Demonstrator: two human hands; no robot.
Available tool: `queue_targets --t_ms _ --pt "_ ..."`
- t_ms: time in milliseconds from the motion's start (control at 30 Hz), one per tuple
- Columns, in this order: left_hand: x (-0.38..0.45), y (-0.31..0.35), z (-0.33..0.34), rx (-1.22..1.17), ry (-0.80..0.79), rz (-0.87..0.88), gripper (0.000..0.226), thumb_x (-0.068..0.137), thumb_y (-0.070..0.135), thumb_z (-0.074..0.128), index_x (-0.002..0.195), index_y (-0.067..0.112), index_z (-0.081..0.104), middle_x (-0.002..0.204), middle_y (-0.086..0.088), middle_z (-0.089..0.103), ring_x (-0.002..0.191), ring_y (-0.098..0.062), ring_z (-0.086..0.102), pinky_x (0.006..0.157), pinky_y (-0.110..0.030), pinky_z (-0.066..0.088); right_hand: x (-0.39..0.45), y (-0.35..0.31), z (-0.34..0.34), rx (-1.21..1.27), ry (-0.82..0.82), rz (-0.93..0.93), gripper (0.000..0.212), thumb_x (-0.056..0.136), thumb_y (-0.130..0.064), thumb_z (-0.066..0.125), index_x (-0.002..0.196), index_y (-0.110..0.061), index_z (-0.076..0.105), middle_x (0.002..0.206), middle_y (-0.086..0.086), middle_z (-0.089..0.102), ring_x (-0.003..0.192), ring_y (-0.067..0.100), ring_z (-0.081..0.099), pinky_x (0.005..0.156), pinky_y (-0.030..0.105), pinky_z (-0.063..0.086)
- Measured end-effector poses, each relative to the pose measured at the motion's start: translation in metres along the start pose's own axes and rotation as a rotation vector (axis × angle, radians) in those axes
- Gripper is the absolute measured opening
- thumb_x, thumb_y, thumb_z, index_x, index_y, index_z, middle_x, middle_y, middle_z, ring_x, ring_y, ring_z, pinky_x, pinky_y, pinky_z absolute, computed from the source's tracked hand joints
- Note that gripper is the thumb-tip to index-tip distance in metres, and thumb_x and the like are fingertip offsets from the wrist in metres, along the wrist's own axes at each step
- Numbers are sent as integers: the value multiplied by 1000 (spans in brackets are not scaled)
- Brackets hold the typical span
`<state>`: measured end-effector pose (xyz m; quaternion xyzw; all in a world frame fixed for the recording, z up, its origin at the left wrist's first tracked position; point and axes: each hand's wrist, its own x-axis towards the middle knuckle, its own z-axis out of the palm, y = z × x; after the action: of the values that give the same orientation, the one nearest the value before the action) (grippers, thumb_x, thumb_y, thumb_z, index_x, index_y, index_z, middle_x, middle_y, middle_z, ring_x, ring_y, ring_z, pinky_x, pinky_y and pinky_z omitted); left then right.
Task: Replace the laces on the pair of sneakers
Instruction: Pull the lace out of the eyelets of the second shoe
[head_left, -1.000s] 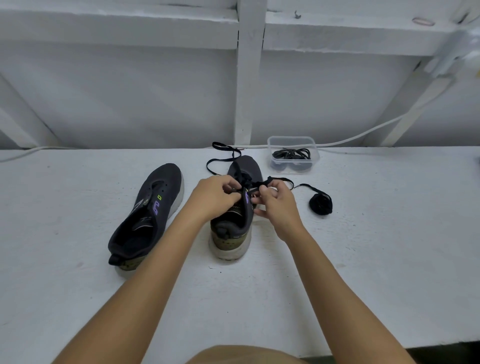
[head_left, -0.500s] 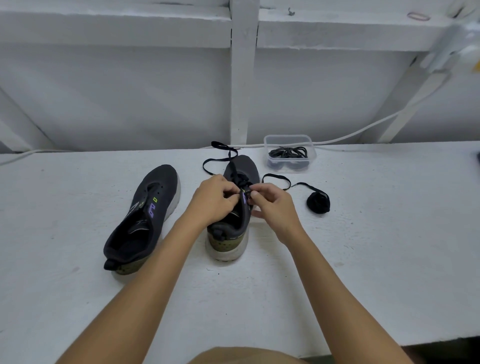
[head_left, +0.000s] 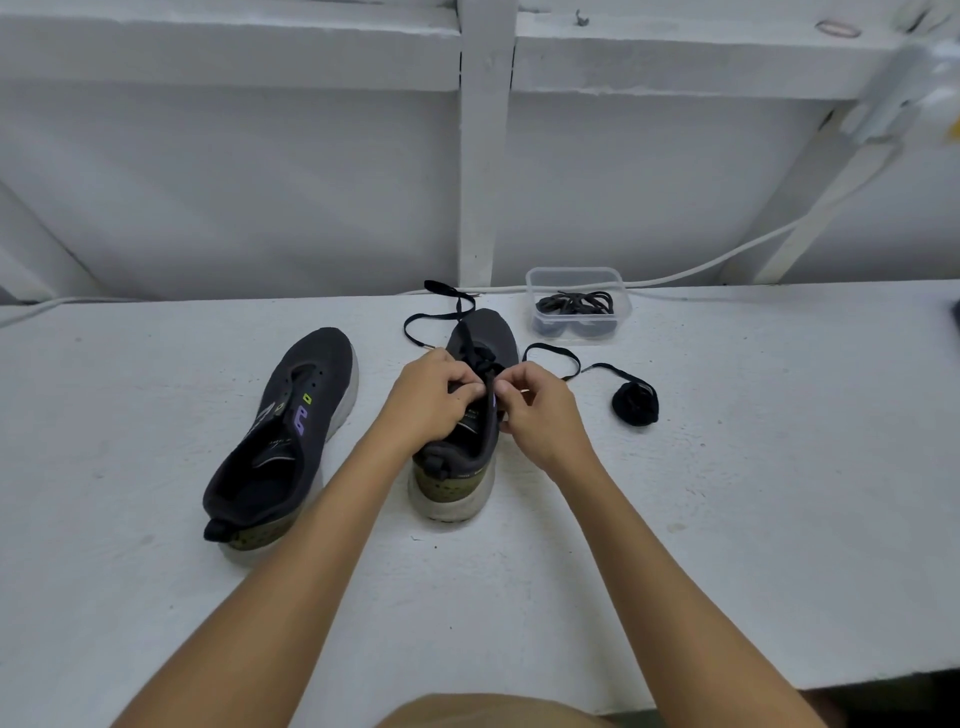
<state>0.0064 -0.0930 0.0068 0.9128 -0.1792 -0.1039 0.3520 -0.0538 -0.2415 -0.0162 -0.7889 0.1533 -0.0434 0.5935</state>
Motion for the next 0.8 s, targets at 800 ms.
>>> queue_targets --t_ms 800 --pt "3 -3 5 -50 -47 -4 12 98 24 62 92 21 73 105 6 59 97 -16 57 83 -25 41 1 -5 2 -120 33 8 20 96 -16 62 79 -24 68 76 -7 71 74 15 68 80 47 60"
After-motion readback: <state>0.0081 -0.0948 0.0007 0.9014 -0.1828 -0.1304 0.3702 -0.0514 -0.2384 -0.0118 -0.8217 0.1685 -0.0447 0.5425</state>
